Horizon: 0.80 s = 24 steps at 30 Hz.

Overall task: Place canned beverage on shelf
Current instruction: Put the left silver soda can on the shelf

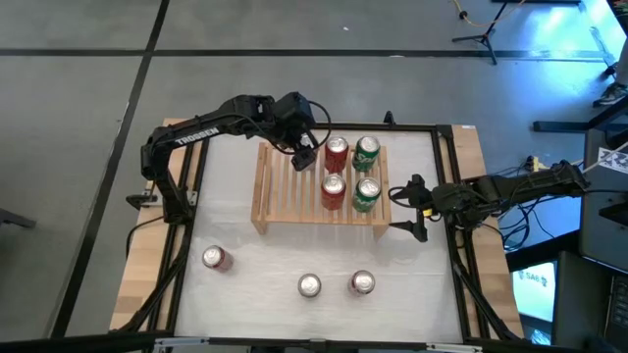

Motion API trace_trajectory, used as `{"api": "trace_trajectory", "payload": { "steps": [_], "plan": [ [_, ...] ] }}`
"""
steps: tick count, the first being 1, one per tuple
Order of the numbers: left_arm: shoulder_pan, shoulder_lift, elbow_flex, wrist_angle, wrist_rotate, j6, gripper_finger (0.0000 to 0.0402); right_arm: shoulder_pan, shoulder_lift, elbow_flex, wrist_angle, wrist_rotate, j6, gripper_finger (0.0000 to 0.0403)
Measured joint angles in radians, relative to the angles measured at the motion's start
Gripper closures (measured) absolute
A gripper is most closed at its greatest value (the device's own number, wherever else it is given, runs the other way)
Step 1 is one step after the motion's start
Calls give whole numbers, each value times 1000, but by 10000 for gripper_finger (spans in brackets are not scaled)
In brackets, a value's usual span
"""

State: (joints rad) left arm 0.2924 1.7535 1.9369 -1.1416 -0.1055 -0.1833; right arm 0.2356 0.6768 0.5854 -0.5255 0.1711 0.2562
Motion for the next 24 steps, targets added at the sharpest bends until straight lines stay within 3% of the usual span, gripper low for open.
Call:
{"api": "trace_trajectory", "payload": {
  "steps": [24],
  "plan": [
    [0, 0, -1, -3, 20, 2, 52, 0, 0, 0, 0, 0, 0, 10]
  ]
}}
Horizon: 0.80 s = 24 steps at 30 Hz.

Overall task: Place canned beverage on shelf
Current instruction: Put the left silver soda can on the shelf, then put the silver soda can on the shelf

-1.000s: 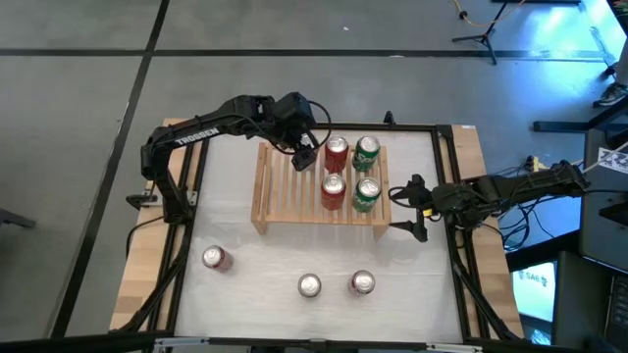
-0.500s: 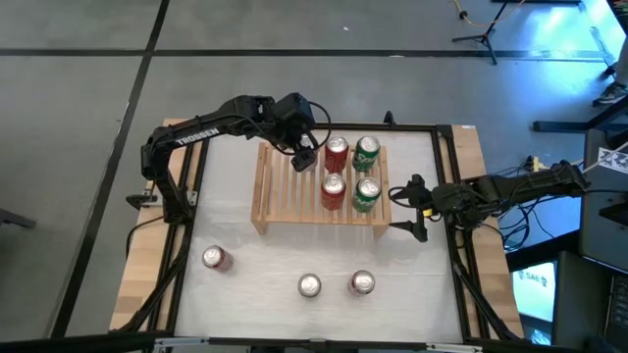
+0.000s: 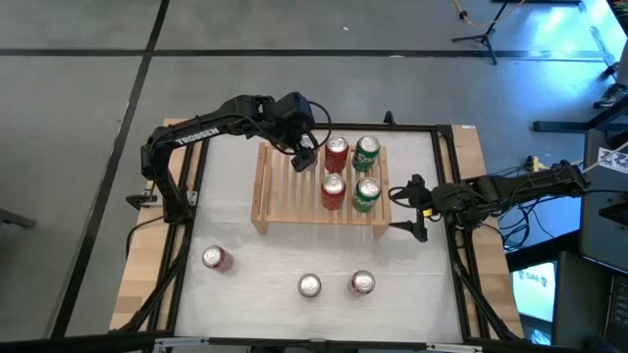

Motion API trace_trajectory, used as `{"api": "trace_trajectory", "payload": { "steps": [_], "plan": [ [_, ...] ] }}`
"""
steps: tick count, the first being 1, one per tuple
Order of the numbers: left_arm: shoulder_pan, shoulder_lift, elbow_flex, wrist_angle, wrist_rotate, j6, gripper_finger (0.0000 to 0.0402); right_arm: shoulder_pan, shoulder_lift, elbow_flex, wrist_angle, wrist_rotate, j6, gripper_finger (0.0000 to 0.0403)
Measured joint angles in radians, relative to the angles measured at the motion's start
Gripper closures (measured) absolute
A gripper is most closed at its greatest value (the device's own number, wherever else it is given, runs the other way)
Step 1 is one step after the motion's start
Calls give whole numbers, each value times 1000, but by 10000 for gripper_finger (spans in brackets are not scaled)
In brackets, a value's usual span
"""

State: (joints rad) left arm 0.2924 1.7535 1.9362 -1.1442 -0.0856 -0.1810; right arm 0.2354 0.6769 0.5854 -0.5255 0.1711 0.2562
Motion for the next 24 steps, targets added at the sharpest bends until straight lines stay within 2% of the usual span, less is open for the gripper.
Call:
{"api": "trace_trajectory", "payload": {
  "steps": [5, 12, 24],
  "plan": [
    [0, 0, 0, 0, -1, 0, 37, 0, 0, 0, 0, 0, 0, 10],
    [0, 0, 12, -7, -8, 7, 39, 0, 0, 0, 0, 0, 0, 10],
    [-1, 0, 124, -55, -9, 8, 39, 0, 0, 0, 0, 0, 0, 10]
  ]
}}
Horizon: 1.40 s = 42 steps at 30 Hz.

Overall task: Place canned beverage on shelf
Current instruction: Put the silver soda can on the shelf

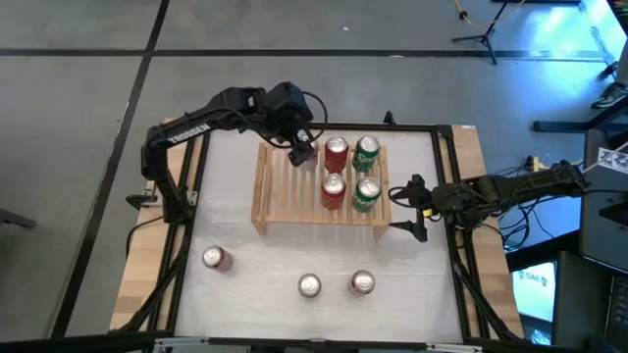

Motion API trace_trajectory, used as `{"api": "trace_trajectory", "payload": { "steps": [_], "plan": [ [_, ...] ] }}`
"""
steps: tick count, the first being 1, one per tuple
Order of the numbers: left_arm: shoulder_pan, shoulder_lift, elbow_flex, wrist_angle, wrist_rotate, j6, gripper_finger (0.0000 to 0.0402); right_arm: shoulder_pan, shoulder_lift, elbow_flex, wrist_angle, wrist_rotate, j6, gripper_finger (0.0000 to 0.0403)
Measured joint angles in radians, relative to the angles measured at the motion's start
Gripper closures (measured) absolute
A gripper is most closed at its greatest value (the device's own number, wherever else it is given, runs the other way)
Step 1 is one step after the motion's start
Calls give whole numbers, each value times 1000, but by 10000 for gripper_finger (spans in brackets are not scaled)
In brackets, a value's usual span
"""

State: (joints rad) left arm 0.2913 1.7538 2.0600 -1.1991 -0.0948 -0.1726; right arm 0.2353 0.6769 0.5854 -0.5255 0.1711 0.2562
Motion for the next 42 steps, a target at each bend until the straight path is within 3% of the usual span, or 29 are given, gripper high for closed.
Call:
{"api": "trace_trajectory", "payload": {
  "steps": [6, 12, 18, 23, 31, 37, 42],
  "plan": [
    [-46, 0, 109, -79, -3, -9, 40, 0, 0, 0, 0, 0, 0, 10],
    [-195, 0, 170, -111, -39, -86, 40, 0, 0, 0, 0, 0, 0, 10],
    [-438, 0, 160, -142, -239, -237, 40, 0, -1, 1, 0, -33, -4, 10],
    [-659, 2, 96, -120, -422, -415, 40, 1, -49, 1, 0, -191, -3, 10],
    [-876, 1, -171, 256, -577, -575, 40, 1, -140, 0, 87, -339, 1, 10],
    [-926, 1, -394, 590, -578, -578, 40, 1, -130, 1, 250, -425, -29, 10],
    [-937, 1, -523, 732, -576, -585, 40, 1, -82, 1, 327, -454, -59, 10]
  ]
}}
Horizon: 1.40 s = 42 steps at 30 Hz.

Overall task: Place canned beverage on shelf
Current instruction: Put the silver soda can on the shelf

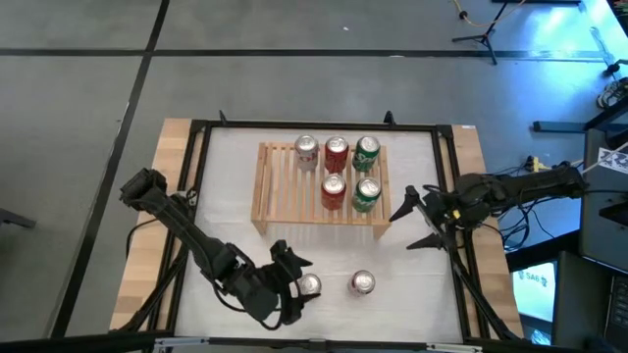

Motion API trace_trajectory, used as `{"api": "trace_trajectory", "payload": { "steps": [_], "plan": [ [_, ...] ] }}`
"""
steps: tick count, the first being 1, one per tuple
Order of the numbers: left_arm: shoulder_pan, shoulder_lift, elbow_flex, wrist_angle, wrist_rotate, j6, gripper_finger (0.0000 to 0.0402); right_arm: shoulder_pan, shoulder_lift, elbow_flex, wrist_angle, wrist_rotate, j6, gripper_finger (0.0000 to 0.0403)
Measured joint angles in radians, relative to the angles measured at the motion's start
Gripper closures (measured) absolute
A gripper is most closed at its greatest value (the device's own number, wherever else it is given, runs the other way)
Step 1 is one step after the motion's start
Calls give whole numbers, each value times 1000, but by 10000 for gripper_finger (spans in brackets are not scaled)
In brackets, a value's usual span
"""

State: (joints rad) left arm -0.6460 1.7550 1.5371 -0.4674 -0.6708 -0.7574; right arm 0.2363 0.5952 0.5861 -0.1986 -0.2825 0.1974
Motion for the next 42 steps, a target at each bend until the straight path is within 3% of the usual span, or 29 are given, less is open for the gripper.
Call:
{"api": "trace_trajectory", "payload": {
  "steps": [9, 19, 29, 42],
  "plan": [
    [1, 0, -115, 36, 4, -1, 40, 0, 84, 0, 17, 0, -29, 10],
    [1, 0, -240, 94, 17, -79, 40, 0, 95, 0, 28, 0, -51, 10],
    [-11, 0, -333, 279, 29, -71, 40, 42, 130, 0, 242, -54, -45, 10],
    [-30, 0, -335, 299, 11, -76, 40, 273, 248, 0, 237, 246, -43, 10]
  ]
}}
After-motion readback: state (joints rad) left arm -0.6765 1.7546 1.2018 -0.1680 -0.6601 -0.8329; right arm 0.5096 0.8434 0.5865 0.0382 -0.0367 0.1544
